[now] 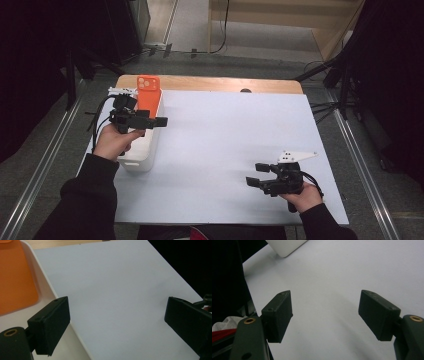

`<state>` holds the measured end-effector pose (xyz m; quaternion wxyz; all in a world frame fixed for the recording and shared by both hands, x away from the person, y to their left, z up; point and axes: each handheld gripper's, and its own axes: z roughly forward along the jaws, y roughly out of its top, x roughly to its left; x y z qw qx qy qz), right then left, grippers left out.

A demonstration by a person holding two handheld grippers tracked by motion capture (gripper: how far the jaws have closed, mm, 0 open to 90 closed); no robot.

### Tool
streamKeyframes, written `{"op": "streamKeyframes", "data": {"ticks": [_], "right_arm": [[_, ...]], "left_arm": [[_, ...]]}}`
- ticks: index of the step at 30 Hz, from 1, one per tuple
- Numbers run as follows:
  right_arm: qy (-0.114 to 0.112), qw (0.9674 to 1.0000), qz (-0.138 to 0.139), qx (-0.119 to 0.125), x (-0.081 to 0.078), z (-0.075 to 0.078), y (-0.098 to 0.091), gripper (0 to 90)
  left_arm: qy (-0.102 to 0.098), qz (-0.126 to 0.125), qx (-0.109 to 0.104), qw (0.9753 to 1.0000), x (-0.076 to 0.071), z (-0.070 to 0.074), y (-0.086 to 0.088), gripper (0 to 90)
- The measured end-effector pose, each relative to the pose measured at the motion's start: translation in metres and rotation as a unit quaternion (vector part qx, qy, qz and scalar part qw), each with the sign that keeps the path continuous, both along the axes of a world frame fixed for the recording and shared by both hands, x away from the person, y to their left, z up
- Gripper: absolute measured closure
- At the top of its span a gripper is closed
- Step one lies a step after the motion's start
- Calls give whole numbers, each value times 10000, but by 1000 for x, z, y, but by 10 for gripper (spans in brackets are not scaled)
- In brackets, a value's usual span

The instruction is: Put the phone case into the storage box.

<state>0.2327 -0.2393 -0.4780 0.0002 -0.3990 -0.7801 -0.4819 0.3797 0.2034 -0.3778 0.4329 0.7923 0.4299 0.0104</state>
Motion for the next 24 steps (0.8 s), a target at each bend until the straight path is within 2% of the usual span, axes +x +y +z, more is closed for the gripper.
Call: {"op": "streamKeyframes", "data": {"ticks": [8, 12, 14, 24], "right_arm": [[-2, 10000, 21, -2, 0, 0, 0, 262], [1, 10000, 23, 2, -1, 0, 0, 262], [-18, 10000, 24, -1, -1, 1, 0, 262], [-24, 10000, 31, 4, -1, 1, -1, 262]], "left_arm": [[-93, -172, 39, 9998, -11, -4, -3, 62], [-136, -301, -35, 9994, -17, -5, -4, 62], [-156, -327, 12, 9993, -20, -6, -5, 63], [-139, -503, 70, 9986, -34, -14, -10, 63]]}}
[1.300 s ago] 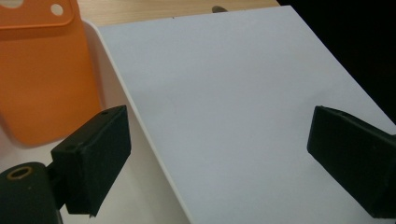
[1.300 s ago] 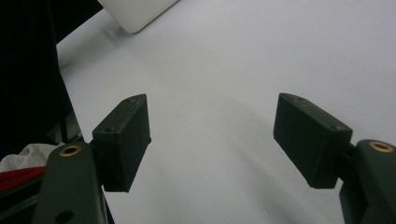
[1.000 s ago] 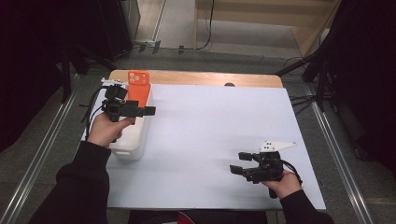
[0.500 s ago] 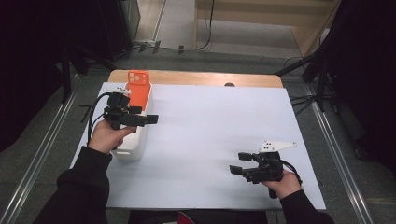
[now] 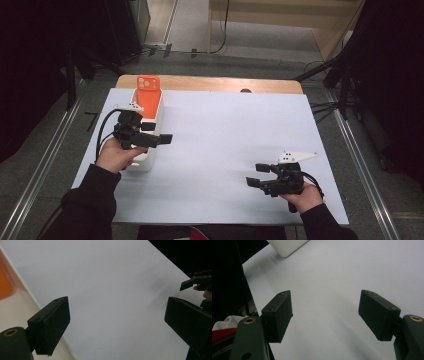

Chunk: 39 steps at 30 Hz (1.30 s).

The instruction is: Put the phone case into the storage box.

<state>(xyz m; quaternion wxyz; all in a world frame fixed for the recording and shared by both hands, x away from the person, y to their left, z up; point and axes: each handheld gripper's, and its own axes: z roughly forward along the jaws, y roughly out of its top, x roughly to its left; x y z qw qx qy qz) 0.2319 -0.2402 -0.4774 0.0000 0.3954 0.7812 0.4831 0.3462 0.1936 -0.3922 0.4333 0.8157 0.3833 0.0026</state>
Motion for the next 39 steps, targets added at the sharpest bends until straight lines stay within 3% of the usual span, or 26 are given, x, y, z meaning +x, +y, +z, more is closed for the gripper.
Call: {"op": "streamKeyframes", "data": {"ticks": [17, 28, 39], "right_arm": [[11, 10000, 32, -9, 0, 0, 1, 261], [32, 10000, 48, -8, 0, 0, 2, 262], [21, 10000, 73, -6, 0, -1, 3, 262]], "left_arm": [[-122, -289, 28, 9995, -19, -11, -6, 63], [-244, -640, 109, 9976, -33, -21, -12, 63], [-346, -790, 107, 9962, -45, -30, -11, 63]]}}
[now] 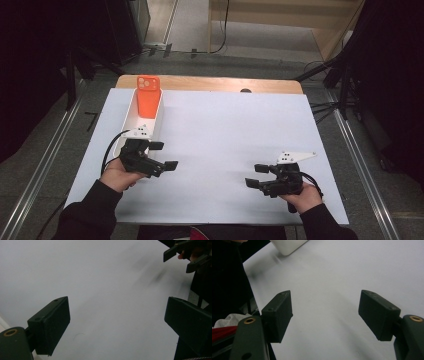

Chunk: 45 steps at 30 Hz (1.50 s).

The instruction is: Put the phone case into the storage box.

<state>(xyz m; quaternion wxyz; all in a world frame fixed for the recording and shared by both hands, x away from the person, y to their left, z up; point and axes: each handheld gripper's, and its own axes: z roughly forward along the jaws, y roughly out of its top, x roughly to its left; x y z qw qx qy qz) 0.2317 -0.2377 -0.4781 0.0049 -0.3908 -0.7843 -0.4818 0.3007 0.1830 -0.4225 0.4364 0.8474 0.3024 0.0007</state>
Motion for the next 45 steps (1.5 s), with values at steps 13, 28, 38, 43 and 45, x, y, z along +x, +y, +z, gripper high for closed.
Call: {"op": "streamKeyframes", "data": {"ticks": [13, 28, 38, 43, 45], "right_arm": [[-3, 10000, 18, -6, 0, 0, 1, 262], [-15, 10000, 74, -18, 0, 0, 3, 262], [-12, 9999, 103, -25, -1, -1, 3, 262], [-16, 9999, 104, -26, -1, -1, 4, 262], [-19, 9999, 100, -21, -1, -1, 4, 262]], "left_arm": [[-224, -142, 216, 9994, -14, -10, 1, 63], [-426, -445, 384, 9974, -28, -22, -1, 63], [-488, -529, 434, 9965, -34, -25, -1, 63], [-499, -615, 504, 9956, -36, -28, -1, 62], [-508, -646, 489, 9954, -36, -29, -2, 62]]}}
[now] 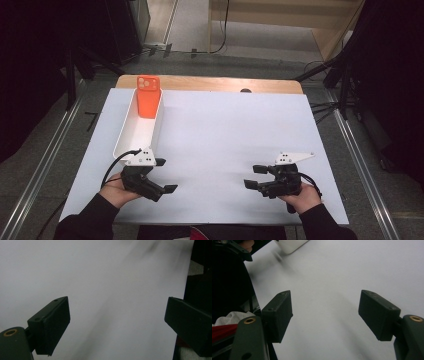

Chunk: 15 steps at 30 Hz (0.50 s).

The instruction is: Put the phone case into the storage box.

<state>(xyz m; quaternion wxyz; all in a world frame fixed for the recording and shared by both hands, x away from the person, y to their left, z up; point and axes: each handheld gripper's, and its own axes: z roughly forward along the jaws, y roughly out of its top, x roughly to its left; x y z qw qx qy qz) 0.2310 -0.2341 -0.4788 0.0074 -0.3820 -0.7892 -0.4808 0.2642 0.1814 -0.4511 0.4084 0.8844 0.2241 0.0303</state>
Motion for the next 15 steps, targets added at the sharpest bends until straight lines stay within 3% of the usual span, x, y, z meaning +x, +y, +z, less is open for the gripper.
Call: {"op": "streamKeyframes", "data": {"ticks": [15], "right_arm": [[-11, 10000, 18, 1, 0, 0, -1, 262]], "left_arm": [[55, -78, 24, 10000, 1, -2, 1, 63]]}}
